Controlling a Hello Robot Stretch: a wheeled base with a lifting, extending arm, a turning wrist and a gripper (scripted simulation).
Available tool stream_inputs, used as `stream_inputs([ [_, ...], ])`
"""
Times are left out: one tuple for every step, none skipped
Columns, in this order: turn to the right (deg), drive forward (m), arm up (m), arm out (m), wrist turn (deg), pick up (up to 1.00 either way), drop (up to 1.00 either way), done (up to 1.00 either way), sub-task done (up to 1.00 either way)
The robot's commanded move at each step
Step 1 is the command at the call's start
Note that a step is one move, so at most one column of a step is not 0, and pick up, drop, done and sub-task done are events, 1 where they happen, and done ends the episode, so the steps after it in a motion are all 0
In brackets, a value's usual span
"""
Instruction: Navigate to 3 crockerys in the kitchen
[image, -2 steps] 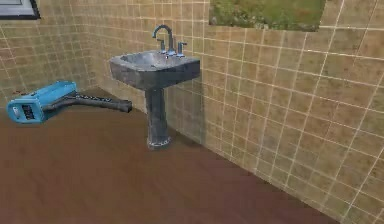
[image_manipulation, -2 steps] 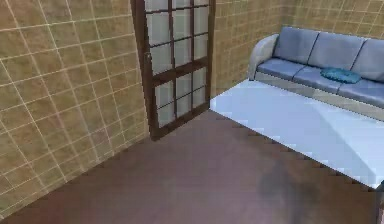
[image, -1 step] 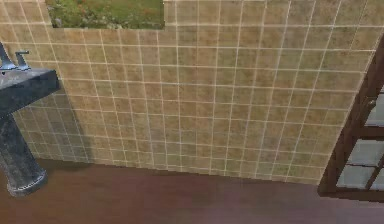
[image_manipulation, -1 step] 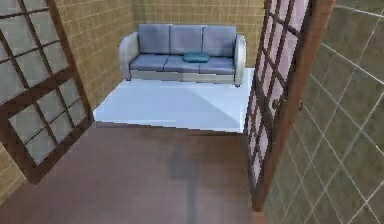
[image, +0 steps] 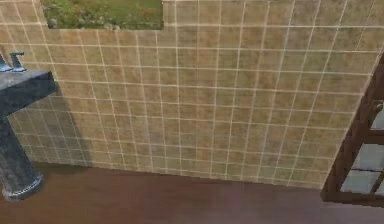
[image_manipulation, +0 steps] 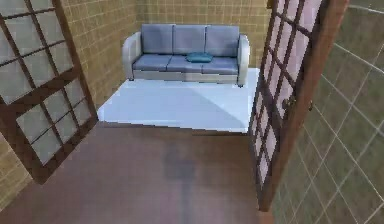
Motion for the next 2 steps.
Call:
stream_inputs([
  [45.0, 0.0, 0.0, 0.0, 0.0, 0.0, 0.0, 0.0, 0.0],
  [36.0, 0.0, 0.0, 0.0, 0.0, 0.0, 0.0, 0.0, 0.0],
])
